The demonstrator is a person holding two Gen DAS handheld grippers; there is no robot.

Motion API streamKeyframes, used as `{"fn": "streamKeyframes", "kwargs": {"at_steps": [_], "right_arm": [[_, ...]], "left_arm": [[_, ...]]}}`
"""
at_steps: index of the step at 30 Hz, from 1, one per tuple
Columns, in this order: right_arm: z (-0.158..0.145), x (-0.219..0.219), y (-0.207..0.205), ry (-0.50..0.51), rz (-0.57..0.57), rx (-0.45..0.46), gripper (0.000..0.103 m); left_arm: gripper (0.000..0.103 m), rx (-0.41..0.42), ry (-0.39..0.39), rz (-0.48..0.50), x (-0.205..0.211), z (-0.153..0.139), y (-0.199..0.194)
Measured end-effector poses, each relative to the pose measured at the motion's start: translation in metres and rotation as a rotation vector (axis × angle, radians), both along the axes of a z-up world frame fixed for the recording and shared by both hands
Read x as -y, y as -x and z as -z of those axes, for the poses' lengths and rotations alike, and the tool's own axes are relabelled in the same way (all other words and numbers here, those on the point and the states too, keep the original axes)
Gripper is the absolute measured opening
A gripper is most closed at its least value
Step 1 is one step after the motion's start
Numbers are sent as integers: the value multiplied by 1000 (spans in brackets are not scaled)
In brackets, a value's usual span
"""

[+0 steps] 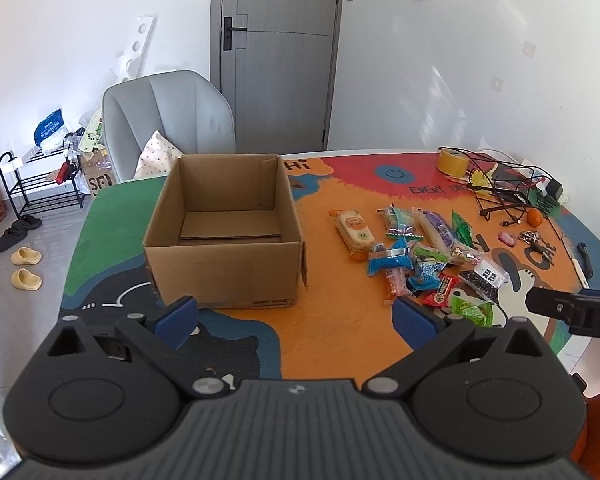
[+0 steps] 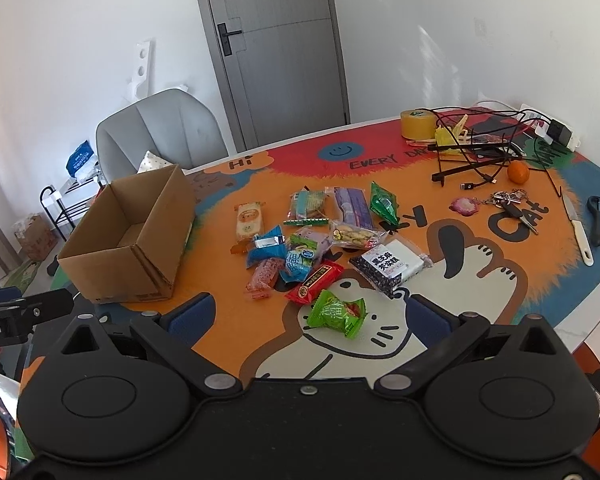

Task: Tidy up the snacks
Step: 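Move both tools toward the snack pile on the table, then grasp the red-wrapped candy with the left gripper while the right grasps the green-wrapped snack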

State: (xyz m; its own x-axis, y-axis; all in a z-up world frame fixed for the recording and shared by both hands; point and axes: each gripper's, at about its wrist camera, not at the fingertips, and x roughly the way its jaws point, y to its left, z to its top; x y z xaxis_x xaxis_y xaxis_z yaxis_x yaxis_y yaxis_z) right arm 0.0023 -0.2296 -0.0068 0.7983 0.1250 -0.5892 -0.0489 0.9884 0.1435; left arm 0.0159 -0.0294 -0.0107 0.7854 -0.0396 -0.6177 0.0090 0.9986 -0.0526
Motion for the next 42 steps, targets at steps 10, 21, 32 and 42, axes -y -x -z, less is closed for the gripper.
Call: {"fn": "streamKeyframes", "kwargs": {"at_steps": [10, 21, 32, 42], "right_arm": [[23, 23, -13, -66, 61, -57, 103], [46, 45, -26, -74, 110, -54, 103], [68, 59, -37, -90, 117, -70, 102], [90, 55, -56, -133, 59, -109, 81]], "left_arm": [[102, -3, 5, 39, 22, 17, -18], [102, 4, 29, 82, 39, 38, -40], [100, -31, 47, 84, 56, 64, -65], [85, -56, 51, 99, 69, 84, -91]]}}
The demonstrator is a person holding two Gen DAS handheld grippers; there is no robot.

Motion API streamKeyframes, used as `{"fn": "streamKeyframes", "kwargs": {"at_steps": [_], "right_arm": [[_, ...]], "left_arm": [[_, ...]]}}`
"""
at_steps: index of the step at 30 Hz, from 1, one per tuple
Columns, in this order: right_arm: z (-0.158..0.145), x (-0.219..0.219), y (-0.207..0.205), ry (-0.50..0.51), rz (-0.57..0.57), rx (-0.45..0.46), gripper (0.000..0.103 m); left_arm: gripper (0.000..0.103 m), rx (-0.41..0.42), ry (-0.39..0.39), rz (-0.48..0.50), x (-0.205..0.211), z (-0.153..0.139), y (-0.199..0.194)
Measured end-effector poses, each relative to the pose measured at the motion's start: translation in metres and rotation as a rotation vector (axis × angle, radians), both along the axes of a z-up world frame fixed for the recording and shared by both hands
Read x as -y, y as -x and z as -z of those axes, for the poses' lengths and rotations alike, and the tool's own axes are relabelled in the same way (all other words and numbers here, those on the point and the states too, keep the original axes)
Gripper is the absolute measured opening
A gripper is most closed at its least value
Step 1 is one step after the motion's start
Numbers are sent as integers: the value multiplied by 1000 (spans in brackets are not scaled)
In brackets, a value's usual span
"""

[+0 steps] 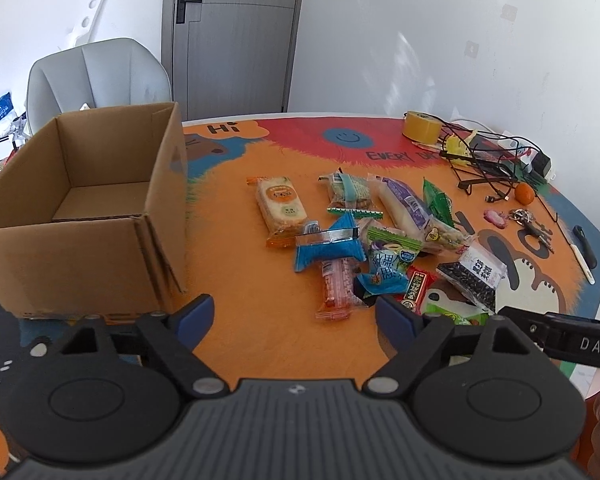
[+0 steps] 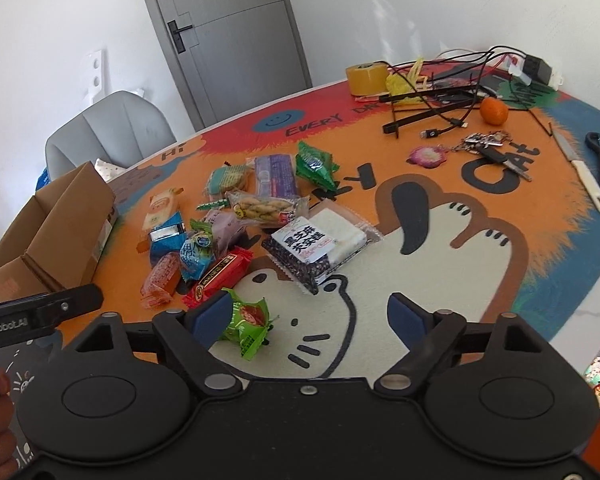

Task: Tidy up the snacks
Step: 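Grasp the red-wrapped candy with the left gripper while the right grasps the green-wrapped snack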

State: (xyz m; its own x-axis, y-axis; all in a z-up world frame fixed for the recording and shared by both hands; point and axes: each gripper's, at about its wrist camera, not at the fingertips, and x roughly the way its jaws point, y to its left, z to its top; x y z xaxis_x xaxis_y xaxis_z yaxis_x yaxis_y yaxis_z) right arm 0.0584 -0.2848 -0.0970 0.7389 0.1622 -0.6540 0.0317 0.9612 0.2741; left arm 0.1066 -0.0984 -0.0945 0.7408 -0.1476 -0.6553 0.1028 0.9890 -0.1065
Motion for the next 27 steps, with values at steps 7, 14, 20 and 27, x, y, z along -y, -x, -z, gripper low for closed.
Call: {"fn": "streamKeyframes", "kwargs": {"at_steps": [7, 14, 20, 27], "right_arm": [[14, -11, -17, -45, -38, -49, 78], [16, -27, -26, -43, -94, -57, 57], [13, -22, -29, -39, -99, -56, 32], [15, 5, -26, -48, -18, -46, 31]], "left_arm": [[73, -24, -6, 6, 4, 12, -14], [69, -38, 4, -2, 4, 20, -24], [68, -47, 2, 15, 15, 26, -33], [66, -50, -7, 42, 33, 33, -43]]}}
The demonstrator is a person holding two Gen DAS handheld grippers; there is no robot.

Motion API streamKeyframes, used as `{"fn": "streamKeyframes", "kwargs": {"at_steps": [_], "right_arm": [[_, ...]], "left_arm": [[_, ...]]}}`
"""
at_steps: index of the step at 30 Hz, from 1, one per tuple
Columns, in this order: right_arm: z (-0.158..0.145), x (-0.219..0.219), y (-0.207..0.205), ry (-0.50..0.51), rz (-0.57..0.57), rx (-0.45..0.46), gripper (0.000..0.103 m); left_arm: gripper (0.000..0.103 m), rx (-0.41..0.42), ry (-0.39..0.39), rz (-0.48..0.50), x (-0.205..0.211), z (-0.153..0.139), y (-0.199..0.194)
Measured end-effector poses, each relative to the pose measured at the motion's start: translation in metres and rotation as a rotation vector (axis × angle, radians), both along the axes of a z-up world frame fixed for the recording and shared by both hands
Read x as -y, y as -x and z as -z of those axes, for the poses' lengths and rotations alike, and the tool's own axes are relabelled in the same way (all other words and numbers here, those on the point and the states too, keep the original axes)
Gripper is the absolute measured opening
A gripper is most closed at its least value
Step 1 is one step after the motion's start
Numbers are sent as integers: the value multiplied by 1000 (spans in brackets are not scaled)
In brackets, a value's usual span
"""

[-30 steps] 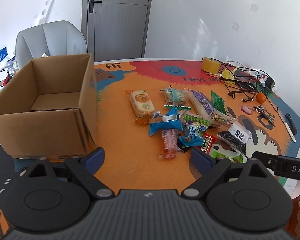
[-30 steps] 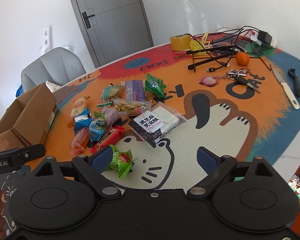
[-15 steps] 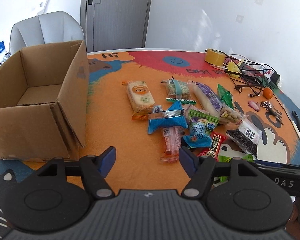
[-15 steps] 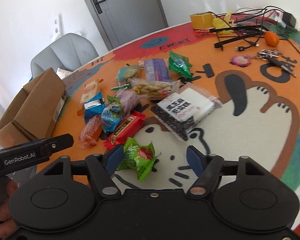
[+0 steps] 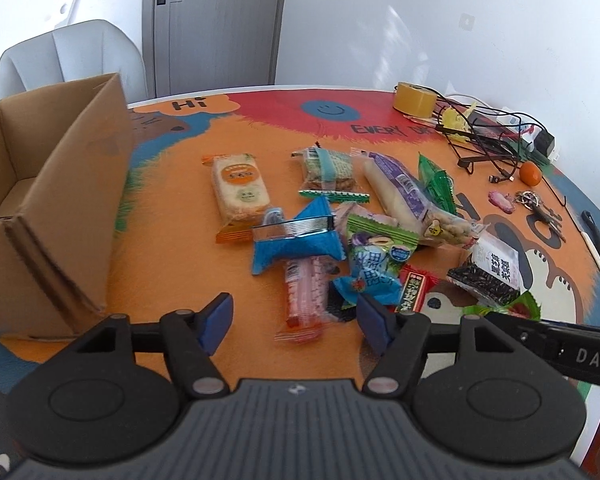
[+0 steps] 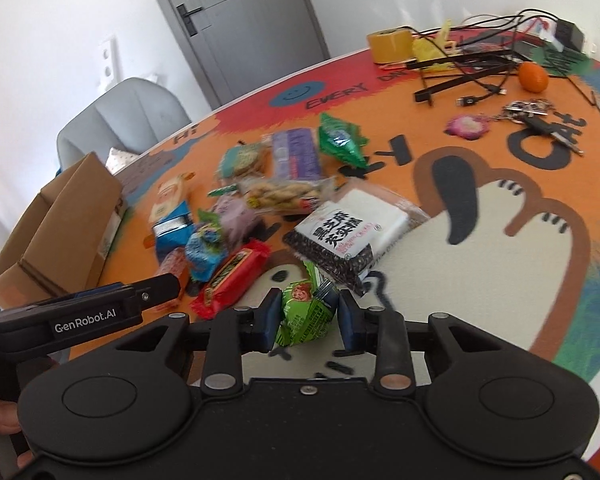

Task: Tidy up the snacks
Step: 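Grasp the red-wrapped candy with the left gripper while the right grasps the green-wrapped snack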

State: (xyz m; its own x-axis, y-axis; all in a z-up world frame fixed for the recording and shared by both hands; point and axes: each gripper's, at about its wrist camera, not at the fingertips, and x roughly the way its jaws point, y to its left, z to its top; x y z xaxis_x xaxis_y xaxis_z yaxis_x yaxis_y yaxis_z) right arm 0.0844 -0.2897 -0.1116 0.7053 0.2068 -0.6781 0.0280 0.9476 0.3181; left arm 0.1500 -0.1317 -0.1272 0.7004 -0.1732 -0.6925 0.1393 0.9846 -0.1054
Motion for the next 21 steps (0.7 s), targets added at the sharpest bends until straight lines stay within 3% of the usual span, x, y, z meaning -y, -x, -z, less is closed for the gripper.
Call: {"fn": "streamKeyframes", "kwargs": {"at_steps": [5, 10, 14, 21], "right_arm": [[2, 8, 2, 11, 30, -3, 33], [2, 5, 5, 47, 19, -16, 48], [3, 4, 8, 61, 13, -14, 48], [4, -1, 10, 65, 9, 2, 40]], "left_arm": [[64, 11, -11, 11, 12, 4, -5], [55, 24, -46, 9, 17, 11, -6], [30, 29, -43, 1, 14, 10, -4], [18, 24, -3, -6, 1, 1, 6]]}}
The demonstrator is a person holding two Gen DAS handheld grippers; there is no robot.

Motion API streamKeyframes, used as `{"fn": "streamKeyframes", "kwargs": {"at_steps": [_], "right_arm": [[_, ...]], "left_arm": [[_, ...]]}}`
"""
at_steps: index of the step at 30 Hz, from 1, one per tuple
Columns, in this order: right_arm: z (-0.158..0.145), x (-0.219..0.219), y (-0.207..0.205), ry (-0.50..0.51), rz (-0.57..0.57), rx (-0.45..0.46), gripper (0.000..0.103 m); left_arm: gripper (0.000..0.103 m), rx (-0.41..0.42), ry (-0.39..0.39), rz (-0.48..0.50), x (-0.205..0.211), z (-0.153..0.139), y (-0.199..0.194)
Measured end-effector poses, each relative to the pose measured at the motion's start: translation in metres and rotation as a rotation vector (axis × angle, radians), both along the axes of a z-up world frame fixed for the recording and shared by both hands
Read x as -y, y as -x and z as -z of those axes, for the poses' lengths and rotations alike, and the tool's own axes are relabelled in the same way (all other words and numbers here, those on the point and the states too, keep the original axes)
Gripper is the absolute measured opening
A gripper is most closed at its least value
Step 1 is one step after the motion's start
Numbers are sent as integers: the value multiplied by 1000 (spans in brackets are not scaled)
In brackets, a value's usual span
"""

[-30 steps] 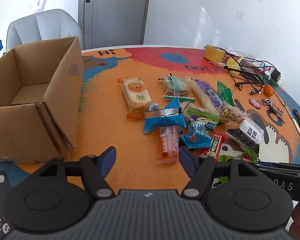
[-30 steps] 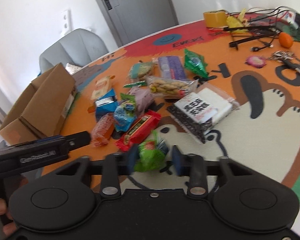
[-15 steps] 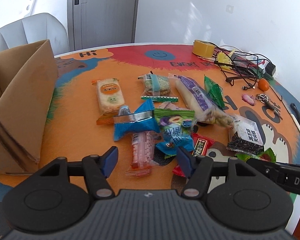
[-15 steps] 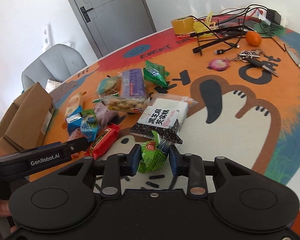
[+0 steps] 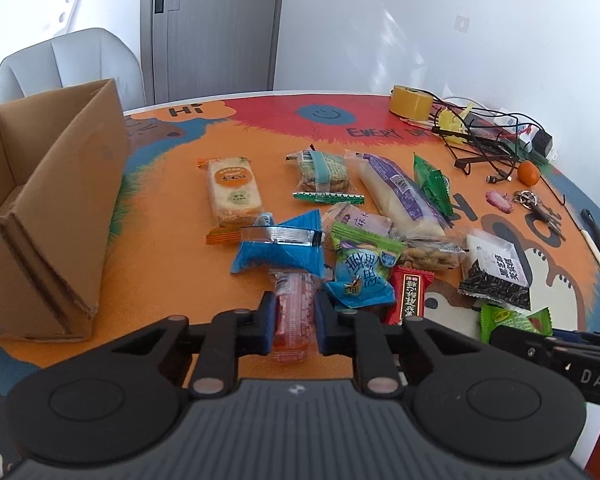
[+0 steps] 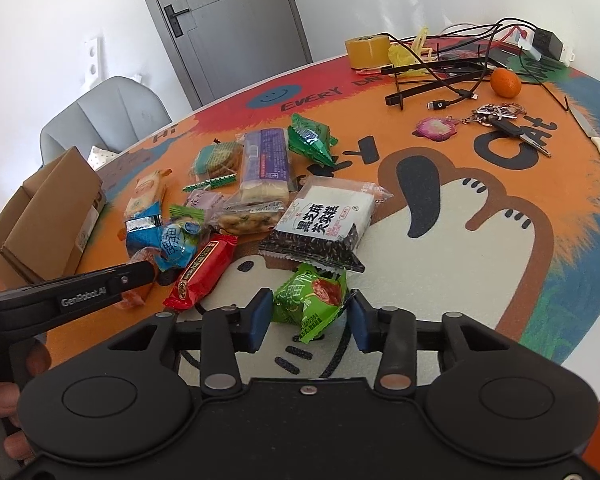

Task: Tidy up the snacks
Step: 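Grasp the red-wrapped candy with the left gripper while the right grasps the green-wrapped snack, then carry the red candy and green snack over the cardboard box with both grippers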

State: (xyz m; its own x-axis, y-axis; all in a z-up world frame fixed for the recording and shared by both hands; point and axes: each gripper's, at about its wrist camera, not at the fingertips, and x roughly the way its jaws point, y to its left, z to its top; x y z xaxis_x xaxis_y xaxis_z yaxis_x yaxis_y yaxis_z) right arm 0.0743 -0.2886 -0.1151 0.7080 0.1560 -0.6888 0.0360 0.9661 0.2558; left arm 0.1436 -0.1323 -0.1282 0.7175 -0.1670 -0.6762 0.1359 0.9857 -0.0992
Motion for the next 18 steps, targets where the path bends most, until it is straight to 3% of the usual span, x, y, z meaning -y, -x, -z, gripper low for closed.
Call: {"fn": "streamKeyframes", "kwargs": {"at_steps": [2, 4, 18], "right_arm": [[-1, -3, 2, -10, -8, -1, 39], [-3, -5, 4, -14, -13, 5, 30], [-15, -22, 14, 10, -33, 48, 30]], "left_arm": [[17, 0, 6, -4, -4, -2, 3], [15, 5, 15, -8, -8, -5, 7], [18, -17, 20, -10, -26, -3, 28]]}}
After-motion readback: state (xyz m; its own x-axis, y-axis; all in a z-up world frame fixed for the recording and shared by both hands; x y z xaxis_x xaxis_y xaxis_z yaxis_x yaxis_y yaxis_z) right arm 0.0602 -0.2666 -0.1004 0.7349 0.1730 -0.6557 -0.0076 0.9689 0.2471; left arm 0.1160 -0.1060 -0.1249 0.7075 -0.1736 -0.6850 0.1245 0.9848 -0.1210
